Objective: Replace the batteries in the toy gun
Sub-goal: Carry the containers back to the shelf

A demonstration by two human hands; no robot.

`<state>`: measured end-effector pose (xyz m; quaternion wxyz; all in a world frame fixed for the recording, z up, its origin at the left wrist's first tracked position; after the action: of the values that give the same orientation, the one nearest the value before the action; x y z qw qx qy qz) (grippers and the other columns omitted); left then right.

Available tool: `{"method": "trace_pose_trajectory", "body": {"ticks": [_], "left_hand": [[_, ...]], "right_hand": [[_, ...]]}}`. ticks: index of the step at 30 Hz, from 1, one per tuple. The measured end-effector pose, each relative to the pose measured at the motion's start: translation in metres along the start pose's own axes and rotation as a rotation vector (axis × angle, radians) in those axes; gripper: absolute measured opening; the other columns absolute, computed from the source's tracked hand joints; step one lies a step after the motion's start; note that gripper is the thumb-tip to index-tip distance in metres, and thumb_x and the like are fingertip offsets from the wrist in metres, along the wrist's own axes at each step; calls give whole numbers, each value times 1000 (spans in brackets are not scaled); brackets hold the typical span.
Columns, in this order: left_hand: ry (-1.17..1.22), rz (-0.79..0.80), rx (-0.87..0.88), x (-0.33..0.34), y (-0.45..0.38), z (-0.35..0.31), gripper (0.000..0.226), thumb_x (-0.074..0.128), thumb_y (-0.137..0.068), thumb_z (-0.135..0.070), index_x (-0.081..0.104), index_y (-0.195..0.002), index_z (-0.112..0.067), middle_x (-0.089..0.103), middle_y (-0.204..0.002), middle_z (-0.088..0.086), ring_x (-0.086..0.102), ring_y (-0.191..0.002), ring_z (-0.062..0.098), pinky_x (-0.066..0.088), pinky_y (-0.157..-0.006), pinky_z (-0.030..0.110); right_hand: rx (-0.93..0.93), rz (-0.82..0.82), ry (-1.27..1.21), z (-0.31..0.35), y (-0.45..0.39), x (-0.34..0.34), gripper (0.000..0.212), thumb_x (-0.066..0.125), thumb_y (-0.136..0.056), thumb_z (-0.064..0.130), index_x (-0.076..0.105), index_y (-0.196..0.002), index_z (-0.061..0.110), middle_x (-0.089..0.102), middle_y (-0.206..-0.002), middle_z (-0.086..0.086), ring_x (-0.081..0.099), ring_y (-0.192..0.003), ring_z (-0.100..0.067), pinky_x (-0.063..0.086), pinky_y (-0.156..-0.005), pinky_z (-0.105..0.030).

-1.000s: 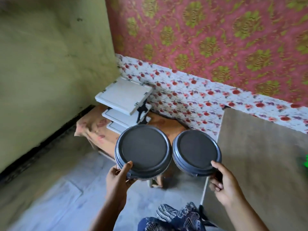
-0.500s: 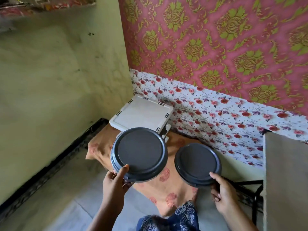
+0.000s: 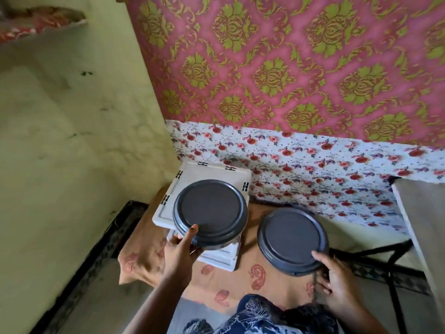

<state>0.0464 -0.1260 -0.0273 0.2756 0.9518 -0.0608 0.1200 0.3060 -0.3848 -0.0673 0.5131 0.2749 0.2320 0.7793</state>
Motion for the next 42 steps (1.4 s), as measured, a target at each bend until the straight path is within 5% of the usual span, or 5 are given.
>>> {"method": "trace_pose_trajectory", "body": {"ticks": [4,8,14,32,42], "left_hand": [[-57,102,-82,3,-42,-10,19,67,-83,-13,50,-83,-6,60,-87,19,62,-82,30,54,-67,34],[-152,214,-124,10,-77,-26,22,65,-85,-14,45,-77,-8,52,-77,13,56,-72,24,55,-53,27],[-180,283,-140,17,-108,-43,21,65,-86,-13,49,-75,-4,55,-70,12,58,-63,22,55,-50,24],[-803,579,214,-39,-60,-3,23,66,-85,-21,53,-102,-27,59,-109,-2,62,-95,13,53,-73,29],[-1030,463,-119,-86,-109,64,41,72,-66,-36,46,-97,-27,62,-103,4,64,-88,27,55,-78,50]], "right_hand": [[-31,-20,-1,-21,25,15,35,69,-76,36,54,-72,5,53,-48,-10,50,-39,-20,37,-38,-19],[-87,-143,-115,-51,40,30,102,86,-29,60,62,-111,3,61,-118,-17,61,-99,-28,52,-62,-23],[-14,-95,-304,-91,75,73,57,70,-58,23,54,-109,4,41,-38,3,34,-24,-9,31,-30,-14],[225,-278,-269,-191,122,105,26,56,-86,14,46,-64,6,24,-48,-3,18,-28,-9,15,-33,-14],[286,-114,-47,-229,32,169,31,62,-86,18,36,-69,17,29,-54,1,21,-33,-6,15,-37,-12]]}}
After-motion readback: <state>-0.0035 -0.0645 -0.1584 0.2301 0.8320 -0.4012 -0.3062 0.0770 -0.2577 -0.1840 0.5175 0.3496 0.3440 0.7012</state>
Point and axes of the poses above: each hand's wrist, its own y-axis away from the middle knuckle, its own x-axis out of the palm, z = x × y, the point moved 9 cm from there along -y, towards the middle knuckle
